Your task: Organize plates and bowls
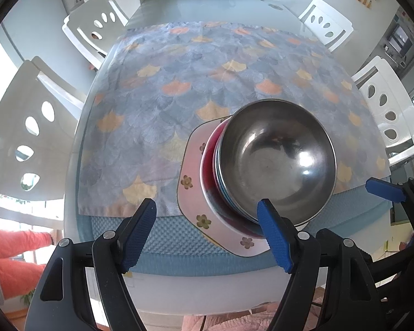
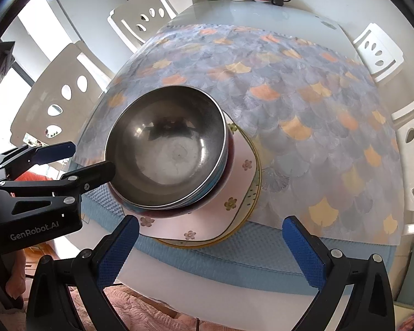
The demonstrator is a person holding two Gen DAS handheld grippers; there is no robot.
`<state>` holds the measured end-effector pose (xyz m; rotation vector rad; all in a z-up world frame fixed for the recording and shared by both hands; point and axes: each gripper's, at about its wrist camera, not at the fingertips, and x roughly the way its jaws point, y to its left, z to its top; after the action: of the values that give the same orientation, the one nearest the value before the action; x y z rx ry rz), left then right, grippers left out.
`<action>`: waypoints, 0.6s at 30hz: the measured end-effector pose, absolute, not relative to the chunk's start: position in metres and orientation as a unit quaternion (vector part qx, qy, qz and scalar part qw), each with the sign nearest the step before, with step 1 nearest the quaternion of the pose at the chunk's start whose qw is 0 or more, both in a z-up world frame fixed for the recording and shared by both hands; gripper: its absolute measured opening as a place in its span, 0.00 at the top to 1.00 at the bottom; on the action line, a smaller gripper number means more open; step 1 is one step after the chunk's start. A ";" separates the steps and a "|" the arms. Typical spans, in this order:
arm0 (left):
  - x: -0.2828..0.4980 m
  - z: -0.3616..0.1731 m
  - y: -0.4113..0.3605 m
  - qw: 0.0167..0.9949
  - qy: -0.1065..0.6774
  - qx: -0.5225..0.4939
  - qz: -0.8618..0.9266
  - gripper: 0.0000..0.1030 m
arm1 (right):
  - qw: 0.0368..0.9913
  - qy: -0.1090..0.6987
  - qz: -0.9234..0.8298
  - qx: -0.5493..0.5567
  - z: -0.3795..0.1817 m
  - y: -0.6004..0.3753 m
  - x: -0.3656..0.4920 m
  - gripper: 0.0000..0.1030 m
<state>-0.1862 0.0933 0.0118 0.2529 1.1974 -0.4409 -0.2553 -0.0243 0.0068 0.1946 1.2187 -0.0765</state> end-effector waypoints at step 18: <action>-0.187 0.012 0.087 0.793 0.557 0.124 -0.211 0.28 | 0.813 0.573 -0.039 0.095 0.006 -0.029 -0.257 0.00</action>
<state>-0.1870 0.0867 0.0115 0.2662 1.1980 -0.4542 -0.2574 -0.0290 0.0057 0.2035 1.2235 -0.0822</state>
